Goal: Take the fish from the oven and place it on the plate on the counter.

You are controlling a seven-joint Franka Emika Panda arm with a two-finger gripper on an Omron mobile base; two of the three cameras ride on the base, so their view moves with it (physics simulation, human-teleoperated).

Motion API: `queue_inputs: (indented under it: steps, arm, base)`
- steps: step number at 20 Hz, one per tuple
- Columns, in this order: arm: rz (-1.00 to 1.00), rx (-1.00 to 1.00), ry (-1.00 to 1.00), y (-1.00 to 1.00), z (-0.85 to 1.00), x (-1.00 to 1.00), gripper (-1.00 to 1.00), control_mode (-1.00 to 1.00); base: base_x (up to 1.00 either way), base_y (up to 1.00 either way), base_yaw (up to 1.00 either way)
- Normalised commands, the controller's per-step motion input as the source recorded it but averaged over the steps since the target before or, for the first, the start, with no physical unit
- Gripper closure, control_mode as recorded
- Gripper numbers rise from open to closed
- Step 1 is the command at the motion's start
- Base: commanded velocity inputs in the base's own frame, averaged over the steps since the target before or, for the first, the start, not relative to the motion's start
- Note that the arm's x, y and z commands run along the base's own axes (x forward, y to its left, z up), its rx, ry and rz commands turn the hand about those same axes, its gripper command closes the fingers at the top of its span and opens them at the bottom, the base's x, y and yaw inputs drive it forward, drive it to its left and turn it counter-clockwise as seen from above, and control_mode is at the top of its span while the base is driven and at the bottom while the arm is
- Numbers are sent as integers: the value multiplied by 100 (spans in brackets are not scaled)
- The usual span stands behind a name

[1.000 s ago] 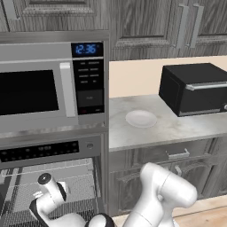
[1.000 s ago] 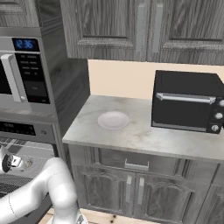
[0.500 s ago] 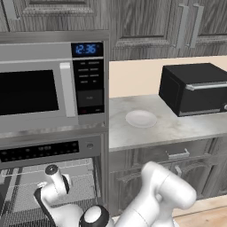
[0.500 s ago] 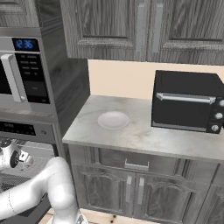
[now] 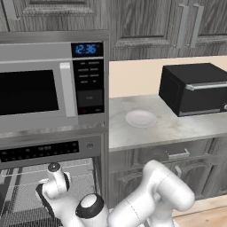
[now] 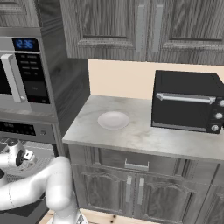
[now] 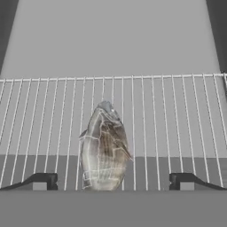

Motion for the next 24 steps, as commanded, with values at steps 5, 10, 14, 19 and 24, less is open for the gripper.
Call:
queue_inputs:
  steps: [5, 10, 14, 19, 24]
  arm:
    - [0, 0, -2, 18, -38, 18, -100, -100]
    - [0, 0, 0, 9, -56, 9, -100, -100]
    - [0, 0, 0, 0, -21, -15, -100, -100]
    - [0, 0, -4, 0, 0, -13, -100, -100]
    - [0, 0, -8, -2, -24, -7, -100, -100]
  base:
    - [0, 0, 0]
    - [0, 0, 0]
    - [0, 0, 0]
    - [0, 0, 0]
    - [0, 0, 0]
